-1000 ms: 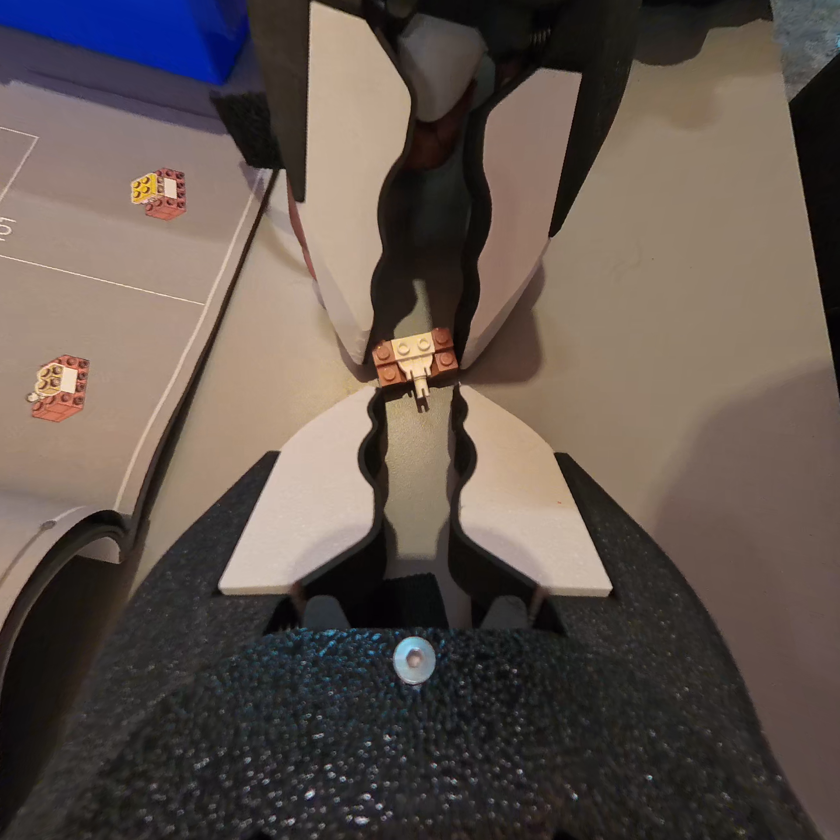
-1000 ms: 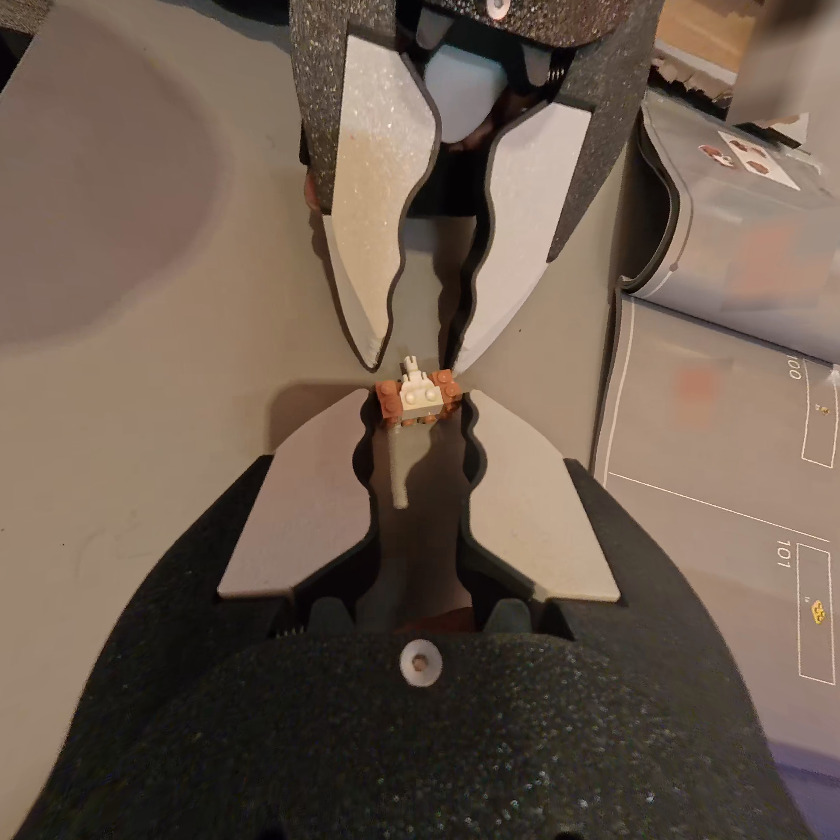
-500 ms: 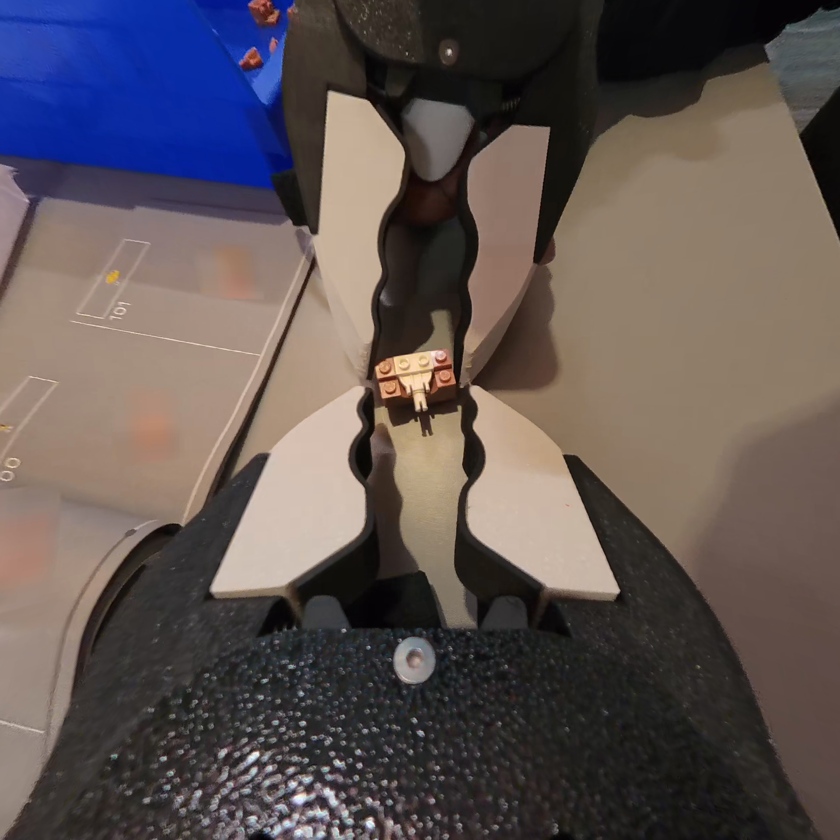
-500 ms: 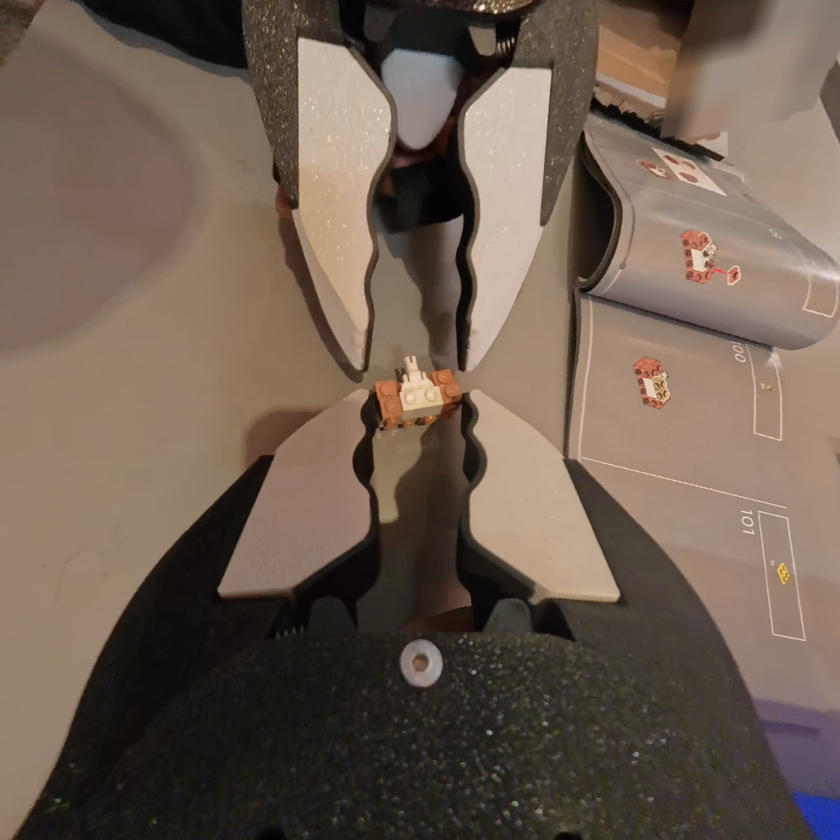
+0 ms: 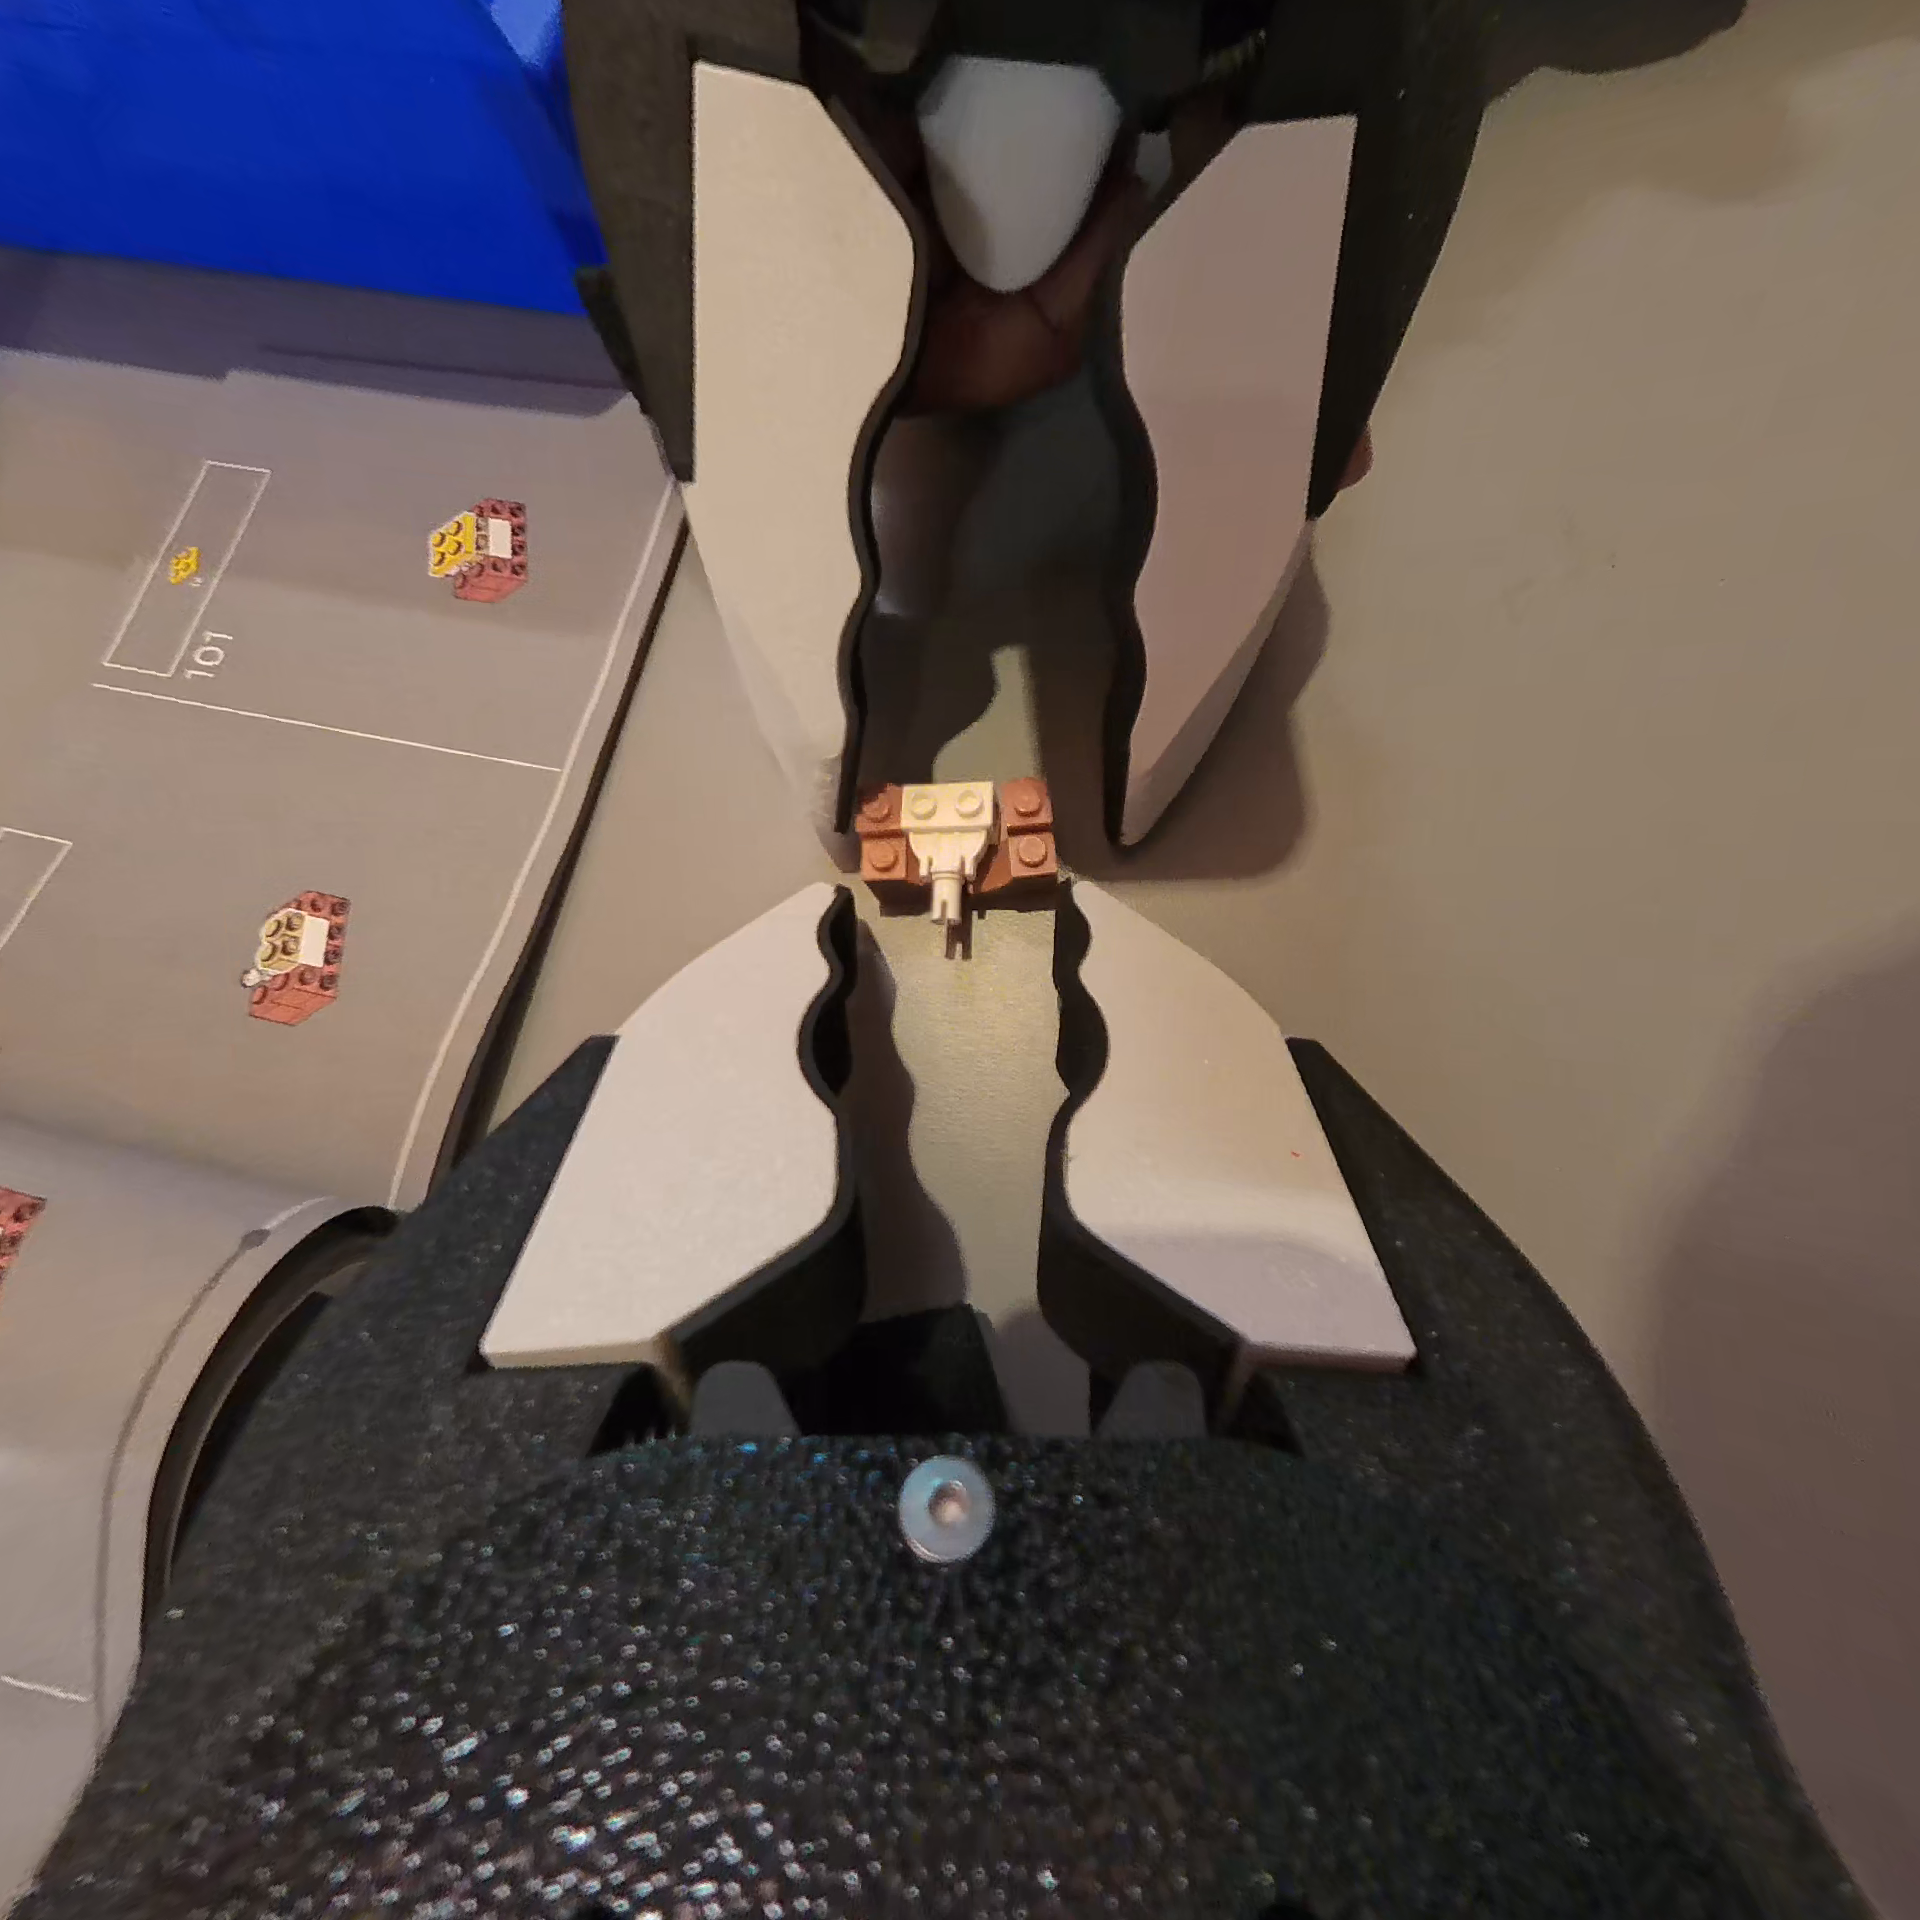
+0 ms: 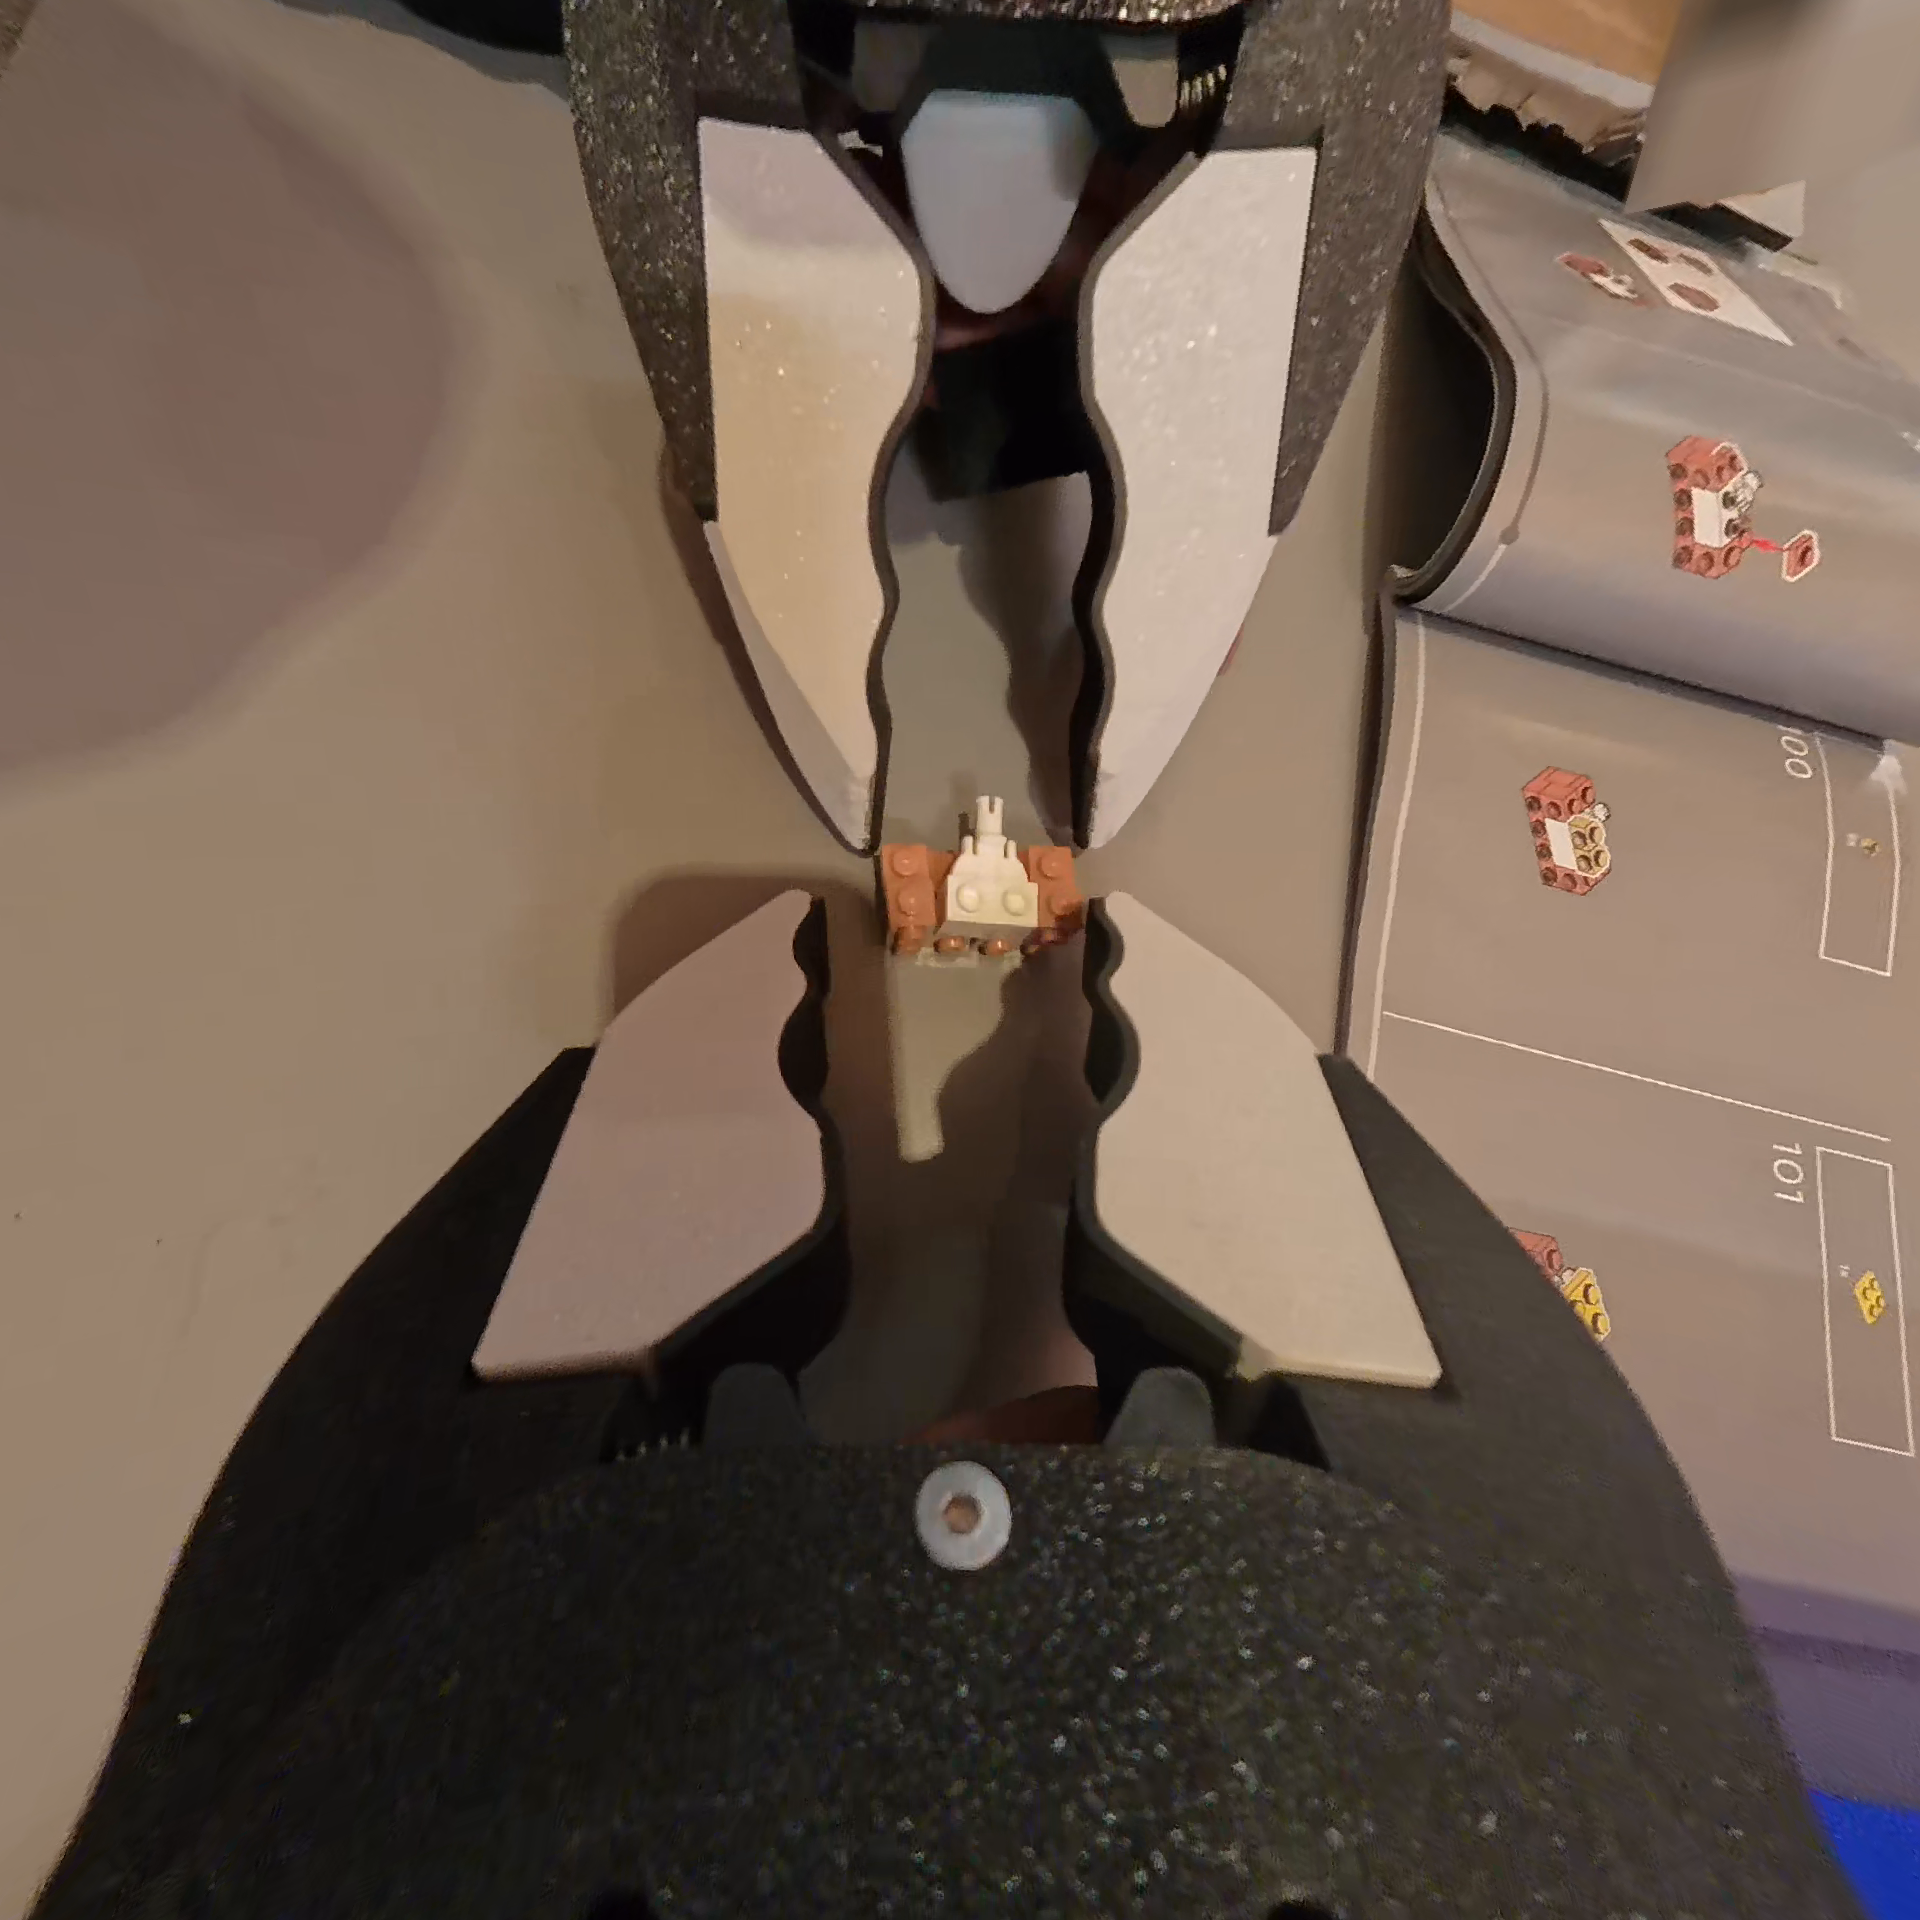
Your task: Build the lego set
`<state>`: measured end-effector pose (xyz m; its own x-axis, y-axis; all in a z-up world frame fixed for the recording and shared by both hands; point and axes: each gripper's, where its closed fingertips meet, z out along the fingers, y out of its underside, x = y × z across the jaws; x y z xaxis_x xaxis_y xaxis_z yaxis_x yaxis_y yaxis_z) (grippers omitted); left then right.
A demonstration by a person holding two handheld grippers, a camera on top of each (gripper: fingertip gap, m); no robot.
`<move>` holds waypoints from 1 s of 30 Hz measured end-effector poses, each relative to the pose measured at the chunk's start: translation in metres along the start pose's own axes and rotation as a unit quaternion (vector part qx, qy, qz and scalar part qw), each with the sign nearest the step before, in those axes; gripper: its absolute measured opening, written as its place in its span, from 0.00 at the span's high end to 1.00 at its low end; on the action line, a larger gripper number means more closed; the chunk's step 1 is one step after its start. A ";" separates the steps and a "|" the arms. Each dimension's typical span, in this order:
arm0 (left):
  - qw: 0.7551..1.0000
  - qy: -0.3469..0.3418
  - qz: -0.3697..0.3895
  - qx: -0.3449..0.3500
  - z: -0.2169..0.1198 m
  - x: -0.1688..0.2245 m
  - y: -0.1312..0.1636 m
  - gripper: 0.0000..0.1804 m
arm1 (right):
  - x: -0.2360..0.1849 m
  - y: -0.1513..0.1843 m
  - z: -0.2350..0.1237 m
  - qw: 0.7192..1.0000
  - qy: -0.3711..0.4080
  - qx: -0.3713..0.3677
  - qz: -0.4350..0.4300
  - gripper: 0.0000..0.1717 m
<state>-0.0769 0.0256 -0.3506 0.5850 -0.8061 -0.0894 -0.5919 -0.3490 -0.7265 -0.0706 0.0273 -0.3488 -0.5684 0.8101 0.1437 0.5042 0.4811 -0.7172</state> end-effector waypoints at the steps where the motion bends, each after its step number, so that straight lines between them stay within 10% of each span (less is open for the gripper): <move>1: 1.000 0.002 0.001 -0.001 0.000 0.000 0.000 0.80 | 0.001 0.000 0.000 1.000 0.000 -0.001 0.003 0.73; 30: 0.995 0.021 0.013 0.095 -0.014 0.002 -0.022 0.91 | -0.001 -0.028 -0.014 0.995 0.015 0.102 -0.009 0.74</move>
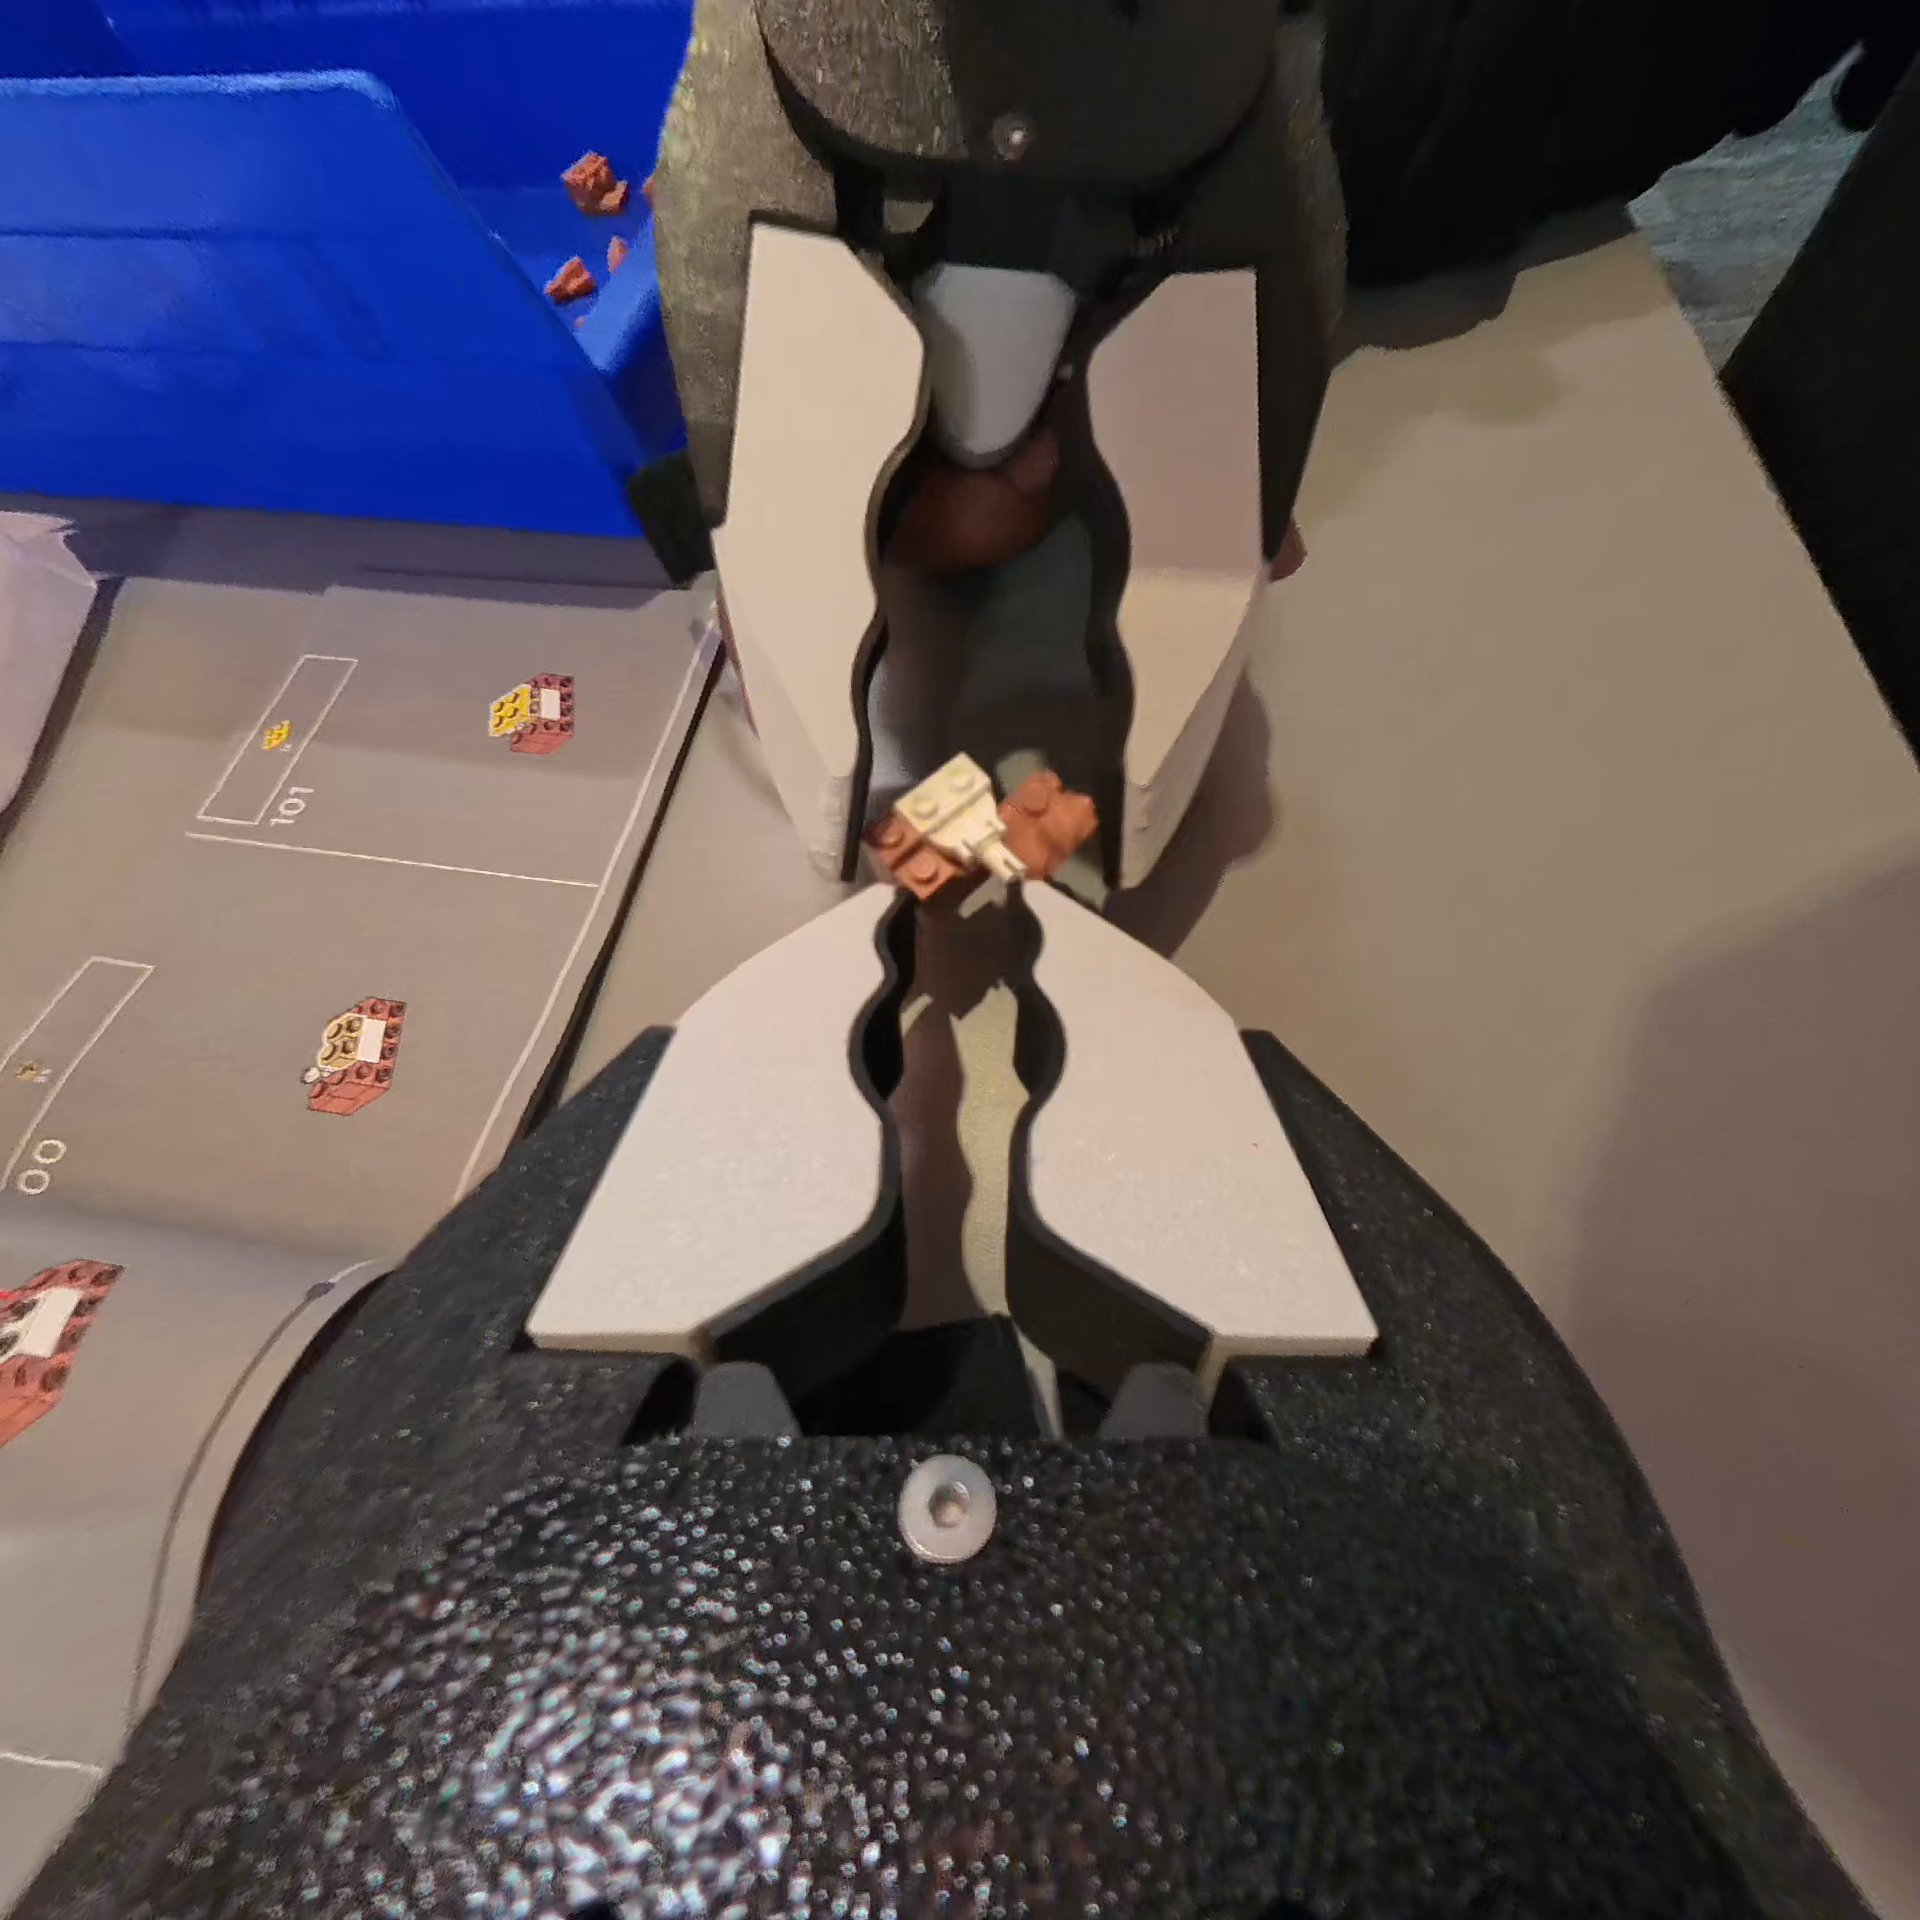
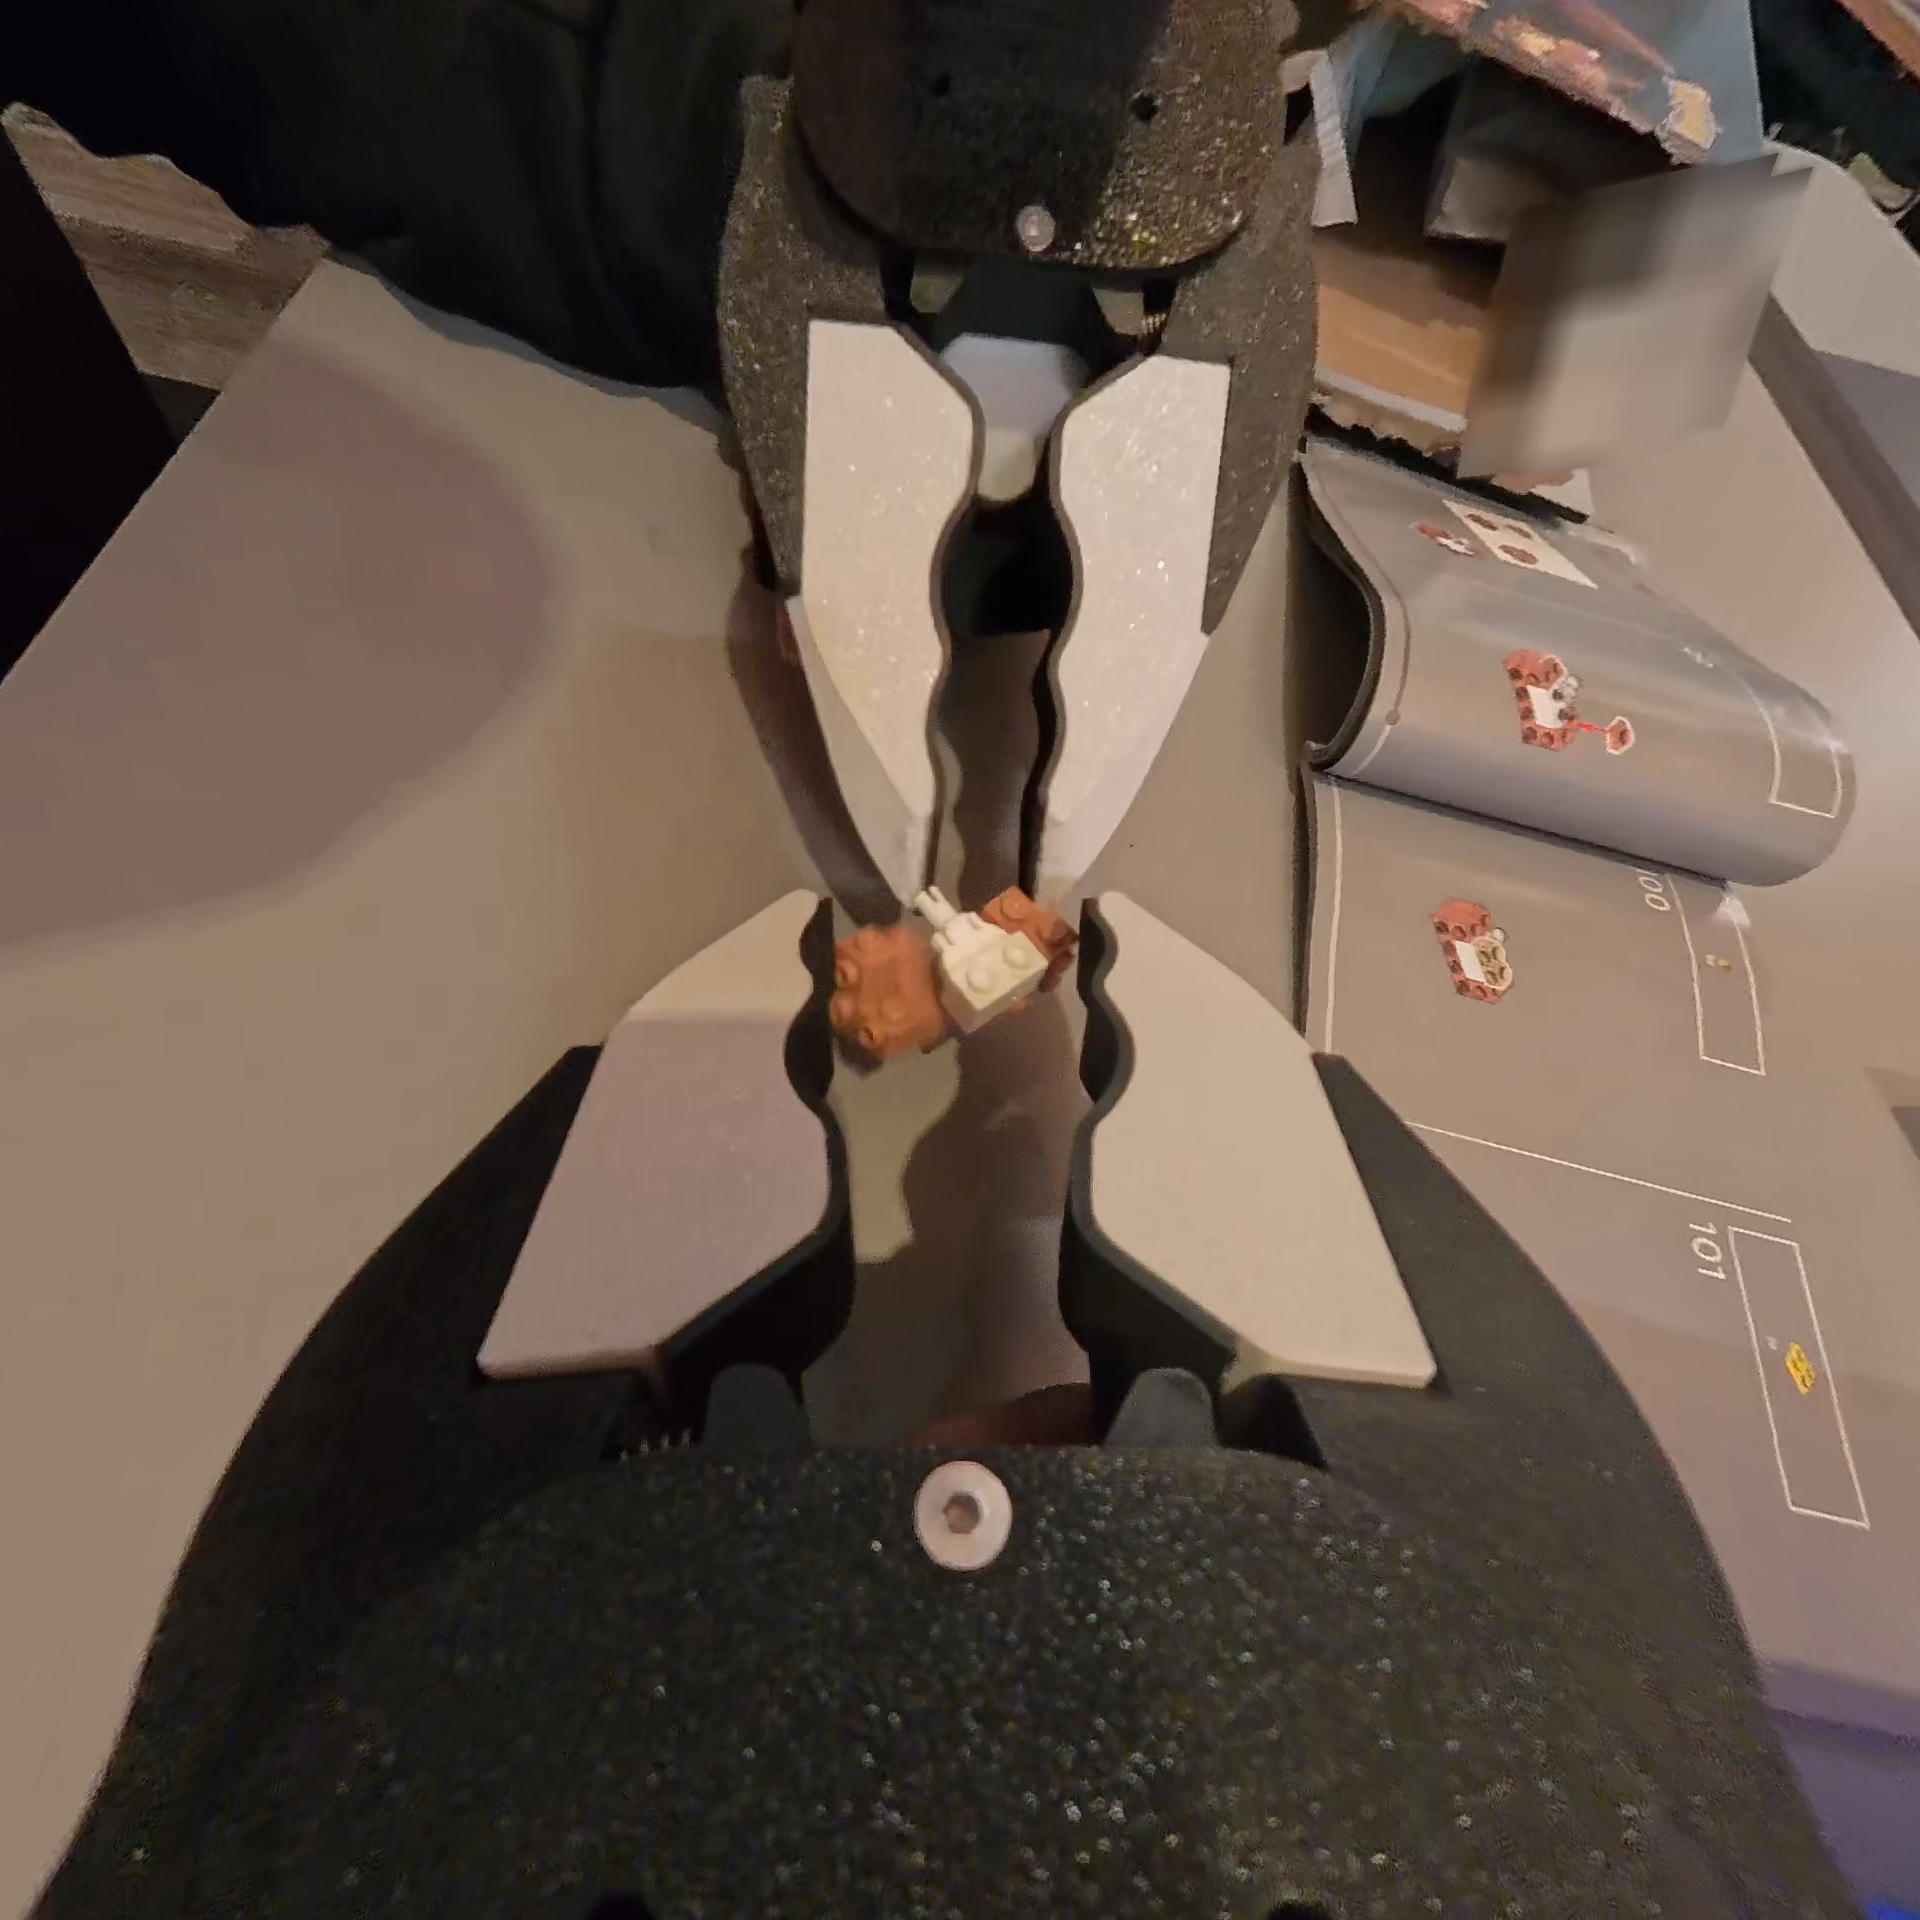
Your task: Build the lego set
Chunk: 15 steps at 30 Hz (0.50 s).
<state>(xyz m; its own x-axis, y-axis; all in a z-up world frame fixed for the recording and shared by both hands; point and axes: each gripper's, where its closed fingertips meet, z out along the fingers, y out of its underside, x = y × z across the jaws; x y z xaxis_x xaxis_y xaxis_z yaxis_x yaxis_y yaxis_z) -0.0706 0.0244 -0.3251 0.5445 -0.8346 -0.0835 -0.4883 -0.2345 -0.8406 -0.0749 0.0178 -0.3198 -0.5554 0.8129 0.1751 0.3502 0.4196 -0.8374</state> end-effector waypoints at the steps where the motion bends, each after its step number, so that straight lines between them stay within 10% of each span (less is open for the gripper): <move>1: 1.000 0.010 -0.005 0.006 -0.001 0.002 -0.001 0.91 | 0.001 0.000 0.000 1.000 0.009 -0.001 -0.004 0.78; 15: 0.999 -0.016 -0.021 -0.032 0.001 -0.005 0.010 0.92 | 0.010 0.004 -0.042 0.994 0.102 0.015 0.037 0.74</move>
<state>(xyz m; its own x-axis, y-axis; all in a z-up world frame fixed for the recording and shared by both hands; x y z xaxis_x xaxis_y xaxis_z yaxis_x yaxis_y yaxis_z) -0.0776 0.0270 -0.3342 0.5867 -0.8071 -0.0660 -0.5068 -0.3023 -0.8073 -0.0473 0.0448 -0.2991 -0.3635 0.9074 0.2109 0.3599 0.3456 -0.8666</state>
